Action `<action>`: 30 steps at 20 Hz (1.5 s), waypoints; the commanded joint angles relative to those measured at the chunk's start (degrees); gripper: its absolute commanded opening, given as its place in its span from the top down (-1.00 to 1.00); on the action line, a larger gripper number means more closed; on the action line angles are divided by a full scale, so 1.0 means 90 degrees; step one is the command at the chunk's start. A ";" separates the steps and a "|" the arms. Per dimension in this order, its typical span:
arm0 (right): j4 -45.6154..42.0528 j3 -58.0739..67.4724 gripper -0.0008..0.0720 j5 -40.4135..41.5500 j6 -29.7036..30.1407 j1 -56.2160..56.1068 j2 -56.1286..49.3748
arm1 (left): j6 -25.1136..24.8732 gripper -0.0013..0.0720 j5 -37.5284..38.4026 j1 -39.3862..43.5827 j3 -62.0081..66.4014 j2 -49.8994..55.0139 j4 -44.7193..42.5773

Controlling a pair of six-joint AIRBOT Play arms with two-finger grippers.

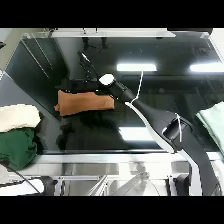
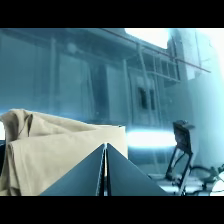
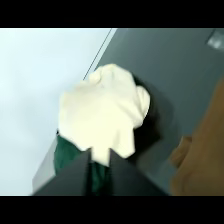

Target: Fold the shirts.

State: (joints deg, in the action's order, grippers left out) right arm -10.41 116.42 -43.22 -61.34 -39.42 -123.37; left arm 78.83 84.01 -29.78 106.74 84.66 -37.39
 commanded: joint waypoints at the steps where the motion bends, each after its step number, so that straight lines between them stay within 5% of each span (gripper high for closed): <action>1: -0.0007 0.0131 0.91 -0.1690 -0.0347 0.0568 -0.0022 | -0.0274 0.90 0.0104 -0.0126 -0.0253 -0.0168 0.0002; 4: -0.0816 0.0129 0.91 -0.2494 -0.1105 0.1571 0.0384 | -0.0311 0.90 0.0194 -0.0005 -0.0245 -0.0168 0.0002; 9: -0.3852 -0.0566 0.91 -0.3704 -0.2395 0.2640 0.1008 | -0.0459 0.90 0.0330 0.0386 -0.0245 -0.0168 -0.0012; 10: -0.4114 -0.0726 0.58 -0.3568 -0.2606 0.2652 0.0962 | -0.0474 0.90 0.0330 0.0478 -0.0245 -0.0168 -0.0015; 11: -0.4155 -0.0828 -0.61 -0.3361 -0.2679 0.2637 0.0852 | -0.0476 0.90 0.0318 0.0576 -0.0245 -0.0168 -0.0015; 12: -0.4114 -0.0857 -0.96 -0.3160 -0.2754 0.2620 0.0663 | -0.0476 0.90 0.0296 0.0678 -0.0245 -0.0165 -0.0015; 16: -0.2766 -0.0860 -0.96 -0.2584 -0.2858 0.2565 -0.0180 | -0.0631 0.90 0.0316 0.0959 -0.0245 -0.0165 -0.0058; 22: -0.0639 -0.0860 -0.94 -0.2365 -0.1763 0.2093 -0.0886 | -0.0716 0.90 0.0347 0.0901 -0.0245 -0.0168 -0.0053; 23: -0.0253 -0.0855 -0.74 -0.2363 -0.1479 0.1962 -0.0884 | -0.0716 0.90 0.0355 0.0899 -0.0245 -0.0168 -0.0056; 25: 0.0809 -0.0811 0.73 -0.2412 -0.0777 0.1787 -0.0869 | -0.0736 0.90 0.0391 0.0899 -0.0245 -0.0168 -0.0053; 26: 0.1222 -0.0792 0.91 -0.2414 -0.0597 0.1756 -0.0845 | -0.0736 0.90 0.0393 0.0901 -0.0245 -0.0168 -0.0051; 30: 0.1418 -0.0741 0.92 -0.2460 -0.0561 0.2023 -0.0248 | -0.0736 0.90 0.0563 0.0899 -0.0245 -0.0168 -0.0053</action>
State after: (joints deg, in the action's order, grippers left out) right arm -2.87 109.49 -64.79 -68.95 -22.35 -128.77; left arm 72.34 87.99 -21.67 104.55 83.20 -37.87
